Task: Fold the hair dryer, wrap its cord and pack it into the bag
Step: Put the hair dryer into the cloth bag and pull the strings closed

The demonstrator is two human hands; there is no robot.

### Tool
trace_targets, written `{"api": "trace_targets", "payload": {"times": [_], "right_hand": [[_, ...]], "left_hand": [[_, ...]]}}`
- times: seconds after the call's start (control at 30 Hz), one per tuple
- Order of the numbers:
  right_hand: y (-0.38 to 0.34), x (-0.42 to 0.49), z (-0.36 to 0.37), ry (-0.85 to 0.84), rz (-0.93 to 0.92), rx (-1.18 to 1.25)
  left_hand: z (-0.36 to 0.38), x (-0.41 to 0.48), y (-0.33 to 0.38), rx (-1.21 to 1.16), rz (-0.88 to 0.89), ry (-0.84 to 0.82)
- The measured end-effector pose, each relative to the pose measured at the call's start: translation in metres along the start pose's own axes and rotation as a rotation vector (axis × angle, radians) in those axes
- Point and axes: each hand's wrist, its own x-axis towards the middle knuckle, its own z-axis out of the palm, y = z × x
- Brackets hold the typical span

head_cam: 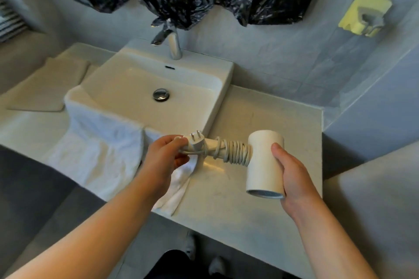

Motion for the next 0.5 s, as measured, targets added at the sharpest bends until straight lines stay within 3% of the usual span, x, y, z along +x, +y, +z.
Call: {"api": "trace_targets", "payload": {"times": [0.27,0.5], "right_hand": [[0.003,-0.003,0.086,-0.157,-0.010,-0.100],[0.008,-0.002,0.206,-0.283,-0.032,-0.202]], "left_hand": [[-0.093,-0.014,0.013,-0.086,0.026,0.144],[-0.200,0.002,0.023,-0.205,0.054,0.283]]}}
